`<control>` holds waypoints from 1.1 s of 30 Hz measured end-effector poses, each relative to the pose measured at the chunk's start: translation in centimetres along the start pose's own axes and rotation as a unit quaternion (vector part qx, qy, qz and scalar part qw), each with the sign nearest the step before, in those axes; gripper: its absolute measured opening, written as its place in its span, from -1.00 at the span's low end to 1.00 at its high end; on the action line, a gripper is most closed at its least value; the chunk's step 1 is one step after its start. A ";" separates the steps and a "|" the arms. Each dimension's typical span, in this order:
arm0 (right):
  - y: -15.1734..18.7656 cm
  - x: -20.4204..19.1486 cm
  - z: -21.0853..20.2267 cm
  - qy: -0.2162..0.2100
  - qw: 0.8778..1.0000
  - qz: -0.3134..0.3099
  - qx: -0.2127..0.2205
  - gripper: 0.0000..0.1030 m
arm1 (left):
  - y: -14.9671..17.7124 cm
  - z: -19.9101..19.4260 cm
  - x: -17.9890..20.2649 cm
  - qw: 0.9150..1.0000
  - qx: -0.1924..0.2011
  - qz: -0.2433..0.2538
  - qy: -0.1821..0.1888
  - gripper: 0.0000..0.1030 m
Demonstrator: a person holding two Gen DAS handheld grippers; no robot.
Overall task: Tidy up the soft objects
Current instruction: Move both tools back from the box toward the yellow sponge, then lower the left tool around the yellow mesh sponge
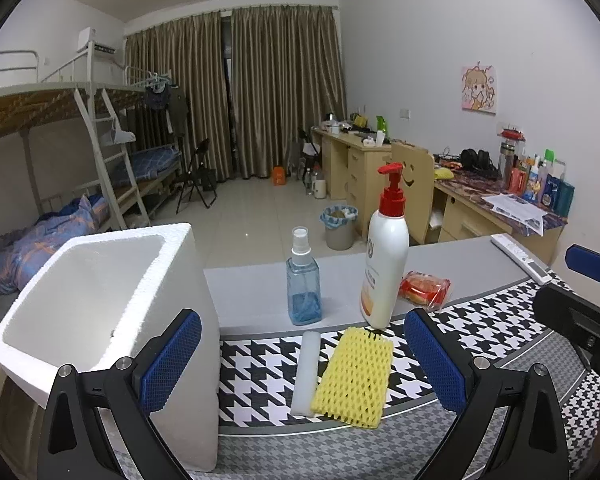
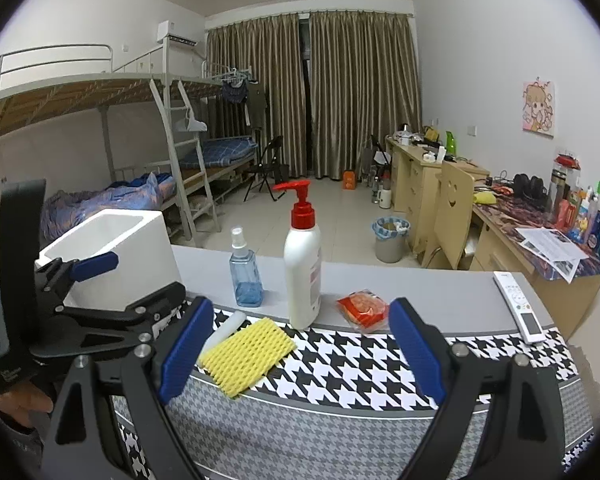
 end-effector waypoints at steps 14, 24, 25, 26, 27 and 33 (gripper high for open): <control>1.6 1.3 1.3 0.001 0.999 0.019 -0.027 0.78 | 0.4 1.0 0.7 1.000 -0.003 0.017 -0.008 0.98; 1.8 2.8 1.3 0.003 0.999 0.037 -0.028 0.78 | 0.7 2.0 2.1 1.000 -0.009 0.014 0.014 0.98; 1.9 2.8 1.4 0.003 0.999 0.038 -0.029 0.78 | 0.8 2.3 2.2 1.000 -0.011 0.013 0.015 0.98; 1.9 2.9 1.4 0.003 0.999 0.039 -0.029 0.78 | 0.9 2.4 2.2 1.000 -0.013 0.013 0.014 0.98; 2.0 3.0 1.4 0.004 0.999 0.039 -0.030 0.78 | 1.0 2.6 2.3 1.000 -0.014 0.013 0.014 0.98; 2.5 3.0 1.6 0.003 0.999 0.036 -0.035 0.78 | 2.4 4.1 1.9 0.999 -0.036 0.008 0.004 0.95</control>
Point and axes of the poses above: each gripper's, at about its wrist camera, not at the fingertips, and z roughly the way its jaws point, x to its right, y to its underside, the point moved 9 cm from there along z, roughly the way its jaws point, and after that the axes turned 9 degrees about x, right-handed, at the moved point
